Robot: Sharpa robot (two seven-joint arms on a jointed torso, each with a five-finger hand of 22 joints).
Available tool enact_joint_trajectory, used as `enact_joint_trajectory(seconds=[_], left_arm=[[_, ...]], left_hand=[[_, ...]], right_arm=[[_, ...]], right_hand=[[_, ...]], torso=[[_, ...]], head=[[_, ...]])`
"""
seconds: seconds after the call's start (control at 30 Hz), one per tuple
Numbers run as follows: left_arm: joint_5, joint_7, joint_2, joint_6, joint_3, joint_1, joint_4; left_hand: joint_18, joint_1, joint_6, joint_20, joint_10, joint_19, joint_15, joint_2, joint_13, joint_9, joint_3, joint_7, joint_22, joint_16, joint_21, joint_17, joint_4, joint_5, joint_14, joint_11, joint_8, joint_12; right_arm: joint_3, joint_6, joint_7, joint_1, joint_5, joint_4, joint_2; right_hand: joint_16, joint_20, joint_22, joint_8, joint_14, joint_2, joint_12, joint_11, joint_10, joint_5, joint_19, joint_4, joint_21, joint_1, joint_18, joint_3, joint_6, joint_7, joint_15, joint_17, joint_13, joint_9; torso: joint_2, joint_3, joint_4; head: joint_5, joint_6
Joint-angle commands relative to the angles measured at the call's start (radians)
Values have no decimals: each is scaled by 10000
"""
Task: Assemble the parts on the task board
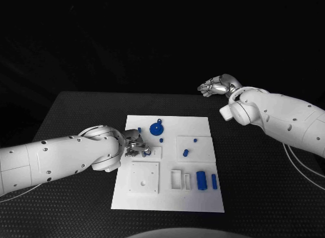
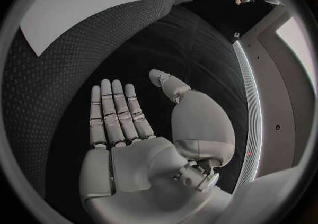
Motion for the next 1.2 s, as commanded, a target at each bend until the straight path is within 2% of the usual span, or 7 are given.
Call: enact_joint_trajectory(seconds=[0.03,0.5,0.63,0.77,1.2], left_arm=[[-85,95,1,-375,-3,-9,15],[-81,-15,36,126,2,17,-14],[-82,-33,48,219,2,18,-33],[-82,-78,58,405,2,20,-34],[-245,-103,66,72,1,25,-140]], left_hand=[[91,27,1232,-1023,-169,-41,-336,105,-15,3,1141,-652,113,9,43,-4,-1047,7,148,-223,-12,4],[101,-1,1323,-1034,-178,-23,-348,67,-22,12,1196,-687,113,15,59,-14,-1054,63,164,-255,29,12],[108,-89,1456,-1042,-160,-5,-370,-43,-11,52,1250,-736,117,60,93,-14,-1054,536,196,-302,117,76],[107,-127,1494,-1041,-164,-4,-371,-49,-13,68,1251,-748,116,67,99,-20,-1049,653,196,-312,159,90],[107,-147,1505,-1041,-167,-8,-369,-44,-16,75,1251,-753,115,70,101,-23,-1049,682,192,-316,178,95]], right_arm=[[5,146,109,-2,-12,-11,13],[4,201,85,-8,-13,-38,30],[3,207,79,-9,-13,-57,42],[3,226,74,-19,-13,-70,55],[2,237,75,-31,-13,-77,61]], right_hand=[[-7,-14,14,29,-29,68,-51,-10,53,58,-63,-62,-62,0,-98,-21,-15,66,37,-21,-15,-11],[-7,-7,33,35,-43,86,-55,-11,66,98,-86,-75,-71,-9,-99,-31,-6,66,46,-51,-56,-19],[-6,-6,38,35,-47,88,-57,-11,68,111,-92,-82,-74,-6,-99,-32,-5,65,48,-59,-67,-21],[-4,-4,46,35,-50,95,-59,-10,72,138,-98,-91,-77,-4,-99,-32,-6,67,50,-70,-84,-25],[-2,1,66,38,-64,132,-63,-9,84,175,-116,-115,-86,20,-96,-11,0,72,57,-102,-127,-36]], torso=[[-2,0,-3],[0,8,-4],[-4,10,-1],[0,10,-2],[-2,1,7]], head=[[-8,1],[-24,19],[-21,23],[-17,12],[9,4]])
